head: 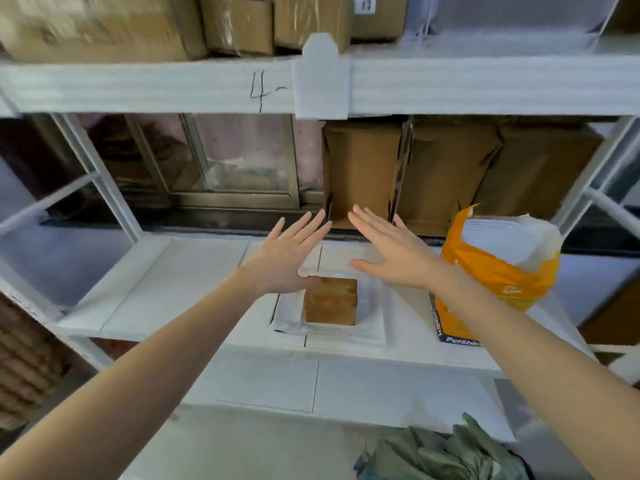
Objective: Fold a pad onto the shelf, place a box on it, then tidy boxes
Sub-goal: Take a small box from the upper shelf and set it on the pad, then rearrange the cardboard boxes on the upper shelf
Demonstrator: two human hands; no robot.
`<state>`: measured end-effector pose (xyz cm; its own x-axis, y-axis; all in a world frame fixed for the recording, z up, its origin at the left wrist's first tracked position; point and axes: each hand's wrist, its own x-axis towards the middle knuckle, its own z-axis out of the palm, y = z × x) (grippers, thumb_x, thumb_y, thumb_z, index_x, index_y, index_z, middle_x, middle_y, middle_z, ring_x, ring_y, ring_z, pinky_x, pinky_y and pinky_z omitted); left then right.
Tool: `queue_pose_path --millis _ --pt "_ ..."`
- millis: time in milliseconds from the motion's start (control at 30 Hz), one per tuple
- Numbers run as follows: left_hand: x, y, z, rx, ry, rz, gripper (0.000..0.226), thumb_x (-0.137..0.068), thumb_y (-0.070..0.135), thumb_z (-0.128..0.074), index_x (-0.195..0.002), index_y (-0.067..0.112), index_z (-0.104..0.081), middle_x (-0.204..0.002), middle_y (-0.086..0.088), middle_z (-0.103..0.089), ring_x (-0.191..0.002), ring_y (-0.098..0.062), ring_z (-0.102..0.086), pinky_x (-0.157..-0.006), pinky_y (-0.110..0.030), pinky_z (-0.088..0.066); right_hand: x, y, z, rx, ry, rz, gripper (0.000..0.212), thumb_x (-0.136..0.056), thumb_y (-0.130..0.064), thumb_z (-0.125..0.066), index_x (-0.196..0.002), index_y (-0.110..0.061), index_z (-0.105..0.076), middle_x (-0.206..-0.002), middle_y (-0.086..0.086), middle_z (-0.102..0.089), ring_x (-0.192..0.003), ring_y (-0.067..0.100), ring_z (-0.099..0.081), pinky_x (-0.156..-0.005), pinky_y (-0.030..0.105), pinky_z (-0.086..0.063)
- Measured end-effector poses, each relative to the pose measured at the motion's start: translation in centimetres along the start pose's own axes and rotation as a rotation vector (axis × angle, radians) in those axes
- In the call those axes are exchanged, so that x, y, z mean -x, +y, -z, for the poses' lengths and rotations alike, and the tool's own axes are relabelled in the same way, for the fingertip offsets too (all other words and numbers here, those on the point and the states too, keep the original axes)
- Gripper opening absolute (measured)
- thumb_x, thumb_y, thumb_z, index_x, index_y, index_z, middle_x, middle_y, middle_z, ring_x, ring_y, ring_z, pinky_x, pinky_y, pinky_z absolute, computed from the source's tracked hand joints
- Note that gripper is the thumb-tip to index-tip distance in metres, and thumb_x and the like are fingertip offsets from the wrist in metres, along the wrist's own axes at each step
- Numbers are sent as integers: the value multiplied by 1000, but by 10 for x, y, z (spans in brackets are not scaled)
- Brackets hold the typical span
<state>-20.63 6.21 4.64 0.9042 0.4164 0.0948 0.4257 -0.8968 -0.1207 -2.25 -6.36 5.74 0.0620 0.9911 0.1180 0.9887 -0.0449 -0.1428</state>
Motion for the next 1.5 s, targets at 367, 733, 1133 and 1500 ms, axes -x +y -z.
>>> queue_pose_path --millis 367,733,1133,1500 --pt "50 17 99 -64 284 -54 89 -86 57 -49 -149 30 7 -157 8 14 -144 -9 10 -114 -38 5 55 -52 104 97 157 118 77 -91 -53 -43 -149 -28 0 -154 -13 11 -140 -1 8 -119 39 0" --pt "65 -4 196 9 526 31 78 -86 51 -53 -149 31 -11 -159 5 -10 -147 -17 -9 -119 -44 -13 60 -74 192 78 389 157 69 -90 -49 -48 -147 -38 -11 -158 -16 -5 -144 7 -14 -112 31 -24" --pt "54 -40 226 12 639 79 78 -86 50 -54 -149 32 -13 -160 7 -9 -147 -15 -8 -118 -44 -14 25 -80 224 131 455 173 69 -89 -51 -48 -147 -38 -12 -158 -17 -5 -145 8 -11 -114 32 -20" --pt "53 -108 225 -20 674 119 76 -87 52 -51 -149 29 -14 -160 2 -10 -146 -20 -13 -117 -40 -12 -41 -122 221 65 465 175 71 -90 -52 -47 -147 -38 -8 -158 -17 0 -145 9 -6 -111 38 -27"
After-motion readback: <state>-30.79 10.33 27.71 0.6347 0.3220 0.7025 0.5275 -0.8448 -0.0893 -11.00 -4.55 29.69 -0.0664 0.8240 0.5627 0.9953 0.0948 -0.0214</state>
